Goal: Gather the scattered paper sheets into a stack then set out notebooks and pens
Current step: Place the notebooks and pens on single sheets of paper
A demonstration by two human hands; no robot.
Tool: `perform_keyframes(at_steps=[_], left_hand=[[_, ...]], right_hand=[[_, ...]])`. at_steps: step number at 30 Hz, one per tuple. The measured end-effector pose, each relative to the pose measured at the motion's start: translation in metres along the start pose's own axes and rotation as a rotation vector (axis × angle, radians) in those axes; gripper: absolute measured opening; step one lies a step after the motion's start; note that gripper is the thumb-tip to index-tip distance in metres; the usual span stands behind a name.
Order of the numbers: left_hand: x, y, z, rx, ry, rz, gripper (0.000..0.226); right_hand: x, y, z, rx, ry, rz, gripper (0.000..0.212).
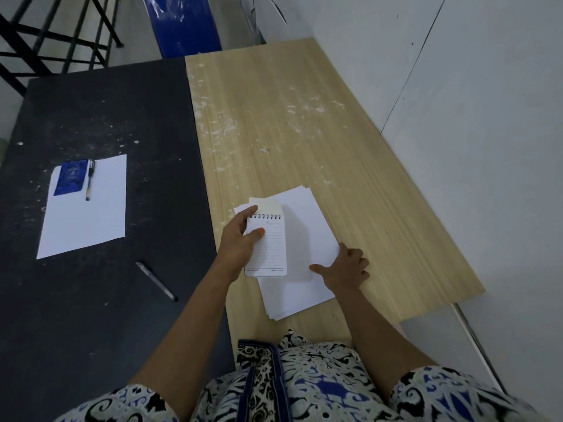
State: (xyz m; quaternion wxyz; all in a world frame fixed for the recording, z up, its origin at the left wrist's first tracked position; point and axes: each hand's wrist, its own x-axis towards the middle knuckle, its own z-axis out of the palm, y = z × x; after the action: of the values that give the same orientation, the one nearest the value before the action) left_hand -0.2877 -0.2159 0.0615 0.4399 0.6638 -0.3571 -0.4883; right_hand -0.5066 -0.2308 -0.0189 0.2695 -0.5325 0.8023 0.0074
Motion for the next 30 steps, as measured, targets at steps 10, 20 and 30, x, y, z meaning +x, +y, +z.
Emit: perform_keyframes(at_steps=[10,20,30], left_hand=[[0.001,0.002,-0.007,-0.070,0.046,-0.009,0.044],[-0.002,0.000,-0.020,-0.133,0.071,-0.022,0.043],[-0.009,-0.002,-0.028,-0.180,0.079,-0.034,0.044]], right_hand=[[0.004,0.009,0.002,0.307,0.277,-0.085,0.023],[-0.010,0.012,-0.008,0.244,0.302,-0.019,0.013],[-0.017,0.013,-0.012,0.205,0.304,0.055,0.024]])
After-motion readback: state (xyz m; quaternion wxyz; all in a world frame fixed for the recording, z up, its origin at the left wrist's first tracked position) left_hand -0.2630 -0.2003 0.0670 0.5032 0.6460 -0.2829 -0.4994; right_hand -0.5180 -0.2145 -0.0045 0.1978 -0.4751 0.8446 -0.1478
